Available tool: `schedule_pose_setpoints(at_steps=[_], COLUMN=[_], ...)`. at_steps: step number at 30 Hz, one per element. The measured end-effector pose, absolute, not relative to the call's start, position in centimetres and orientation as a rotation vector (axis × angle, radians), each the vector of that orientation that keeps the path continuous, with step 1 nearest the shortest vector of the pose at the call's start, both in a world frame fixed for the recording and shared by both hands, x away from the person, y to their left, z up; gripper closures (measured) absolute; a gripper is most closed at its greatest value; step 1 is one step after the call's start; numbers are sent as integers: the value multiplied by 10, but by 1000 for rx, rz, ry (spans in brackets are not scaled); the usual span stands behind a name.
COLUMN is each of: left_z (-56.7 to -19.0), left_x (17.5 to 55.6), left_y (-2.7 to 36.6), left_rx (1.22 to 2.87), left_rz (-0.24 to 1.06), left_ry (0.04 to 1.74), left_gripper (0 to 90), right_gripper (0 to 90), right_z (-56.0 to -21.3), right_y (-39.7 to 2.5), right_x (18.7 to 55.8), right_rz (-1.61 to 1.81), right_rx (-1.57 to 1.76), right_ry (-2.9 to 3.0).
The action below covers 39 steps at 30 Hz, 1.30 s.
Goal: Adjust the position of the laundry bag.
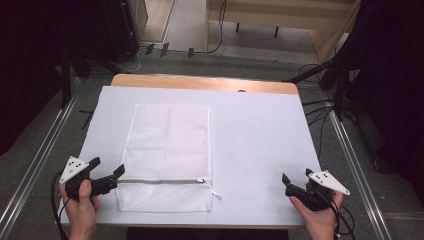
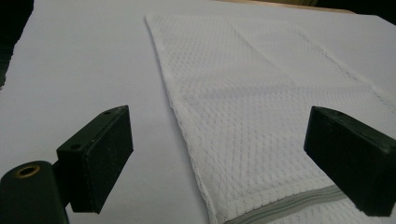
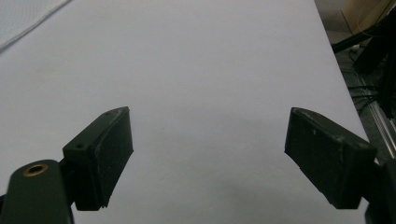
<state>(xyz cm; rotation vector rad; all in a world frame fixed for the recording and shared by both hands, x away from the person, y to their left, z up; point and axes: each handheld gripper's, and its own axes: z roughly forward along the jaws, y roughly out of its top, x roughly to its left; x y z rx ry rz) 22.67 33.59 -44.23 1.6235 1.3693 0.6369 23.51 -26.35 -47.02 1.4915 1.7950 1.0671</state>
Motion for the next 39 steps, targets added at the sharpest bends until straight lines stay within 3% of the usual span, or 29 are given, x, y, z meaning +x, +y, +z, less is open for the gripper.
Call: schedule_pose_setpoints(at_steps=[2, 3, 4, 7, 13, 24, 25, 34, 39], left_z=[-443, -442, -442, -445, -444, -446, -446, -447, -447], left_x=[227, 226, 226, 224, 223, 227, 227, 229, 230], left_y=[336, 336, 337, 337, 338, 331, 330, 324, 324], left_rx=[1616, 1616, 1619, 1621, 1610, 1627, 1630, 1647, 1654], left_rz=[636, 633, 631, 630, 621, 617, 616, 606, 601], left_ry=[1378, 1378, 1375, 1378, 1369, 1365, 1363, 1352, 1351], left_gripper=[80, 81, 81, 81, 81, 82, 82, 84, 84], right_gripper=[178, 258, 420, 473, 495, 536, 577, 670, 687], right_z=[-470, -468, -465, -457, -450, -437, -435, -432, -434], right_y=[-262, -260, -258, -247, -223, -167, -155, -103, -84], right_x=[235, 234, 231, 230, 234, 277, 285, 310, 324], right_rz=[1077, 1110, 1192, 1247, 1286, 1249, 1284, 1315, 1263], right_rx=[1488, 1489, 1455, 1389, 1370, 1367, 1374, 1460, 1520], right_ry=[1802, 1806, 1818, 1873, 1883, 2035, 2064, 2242, 2282])
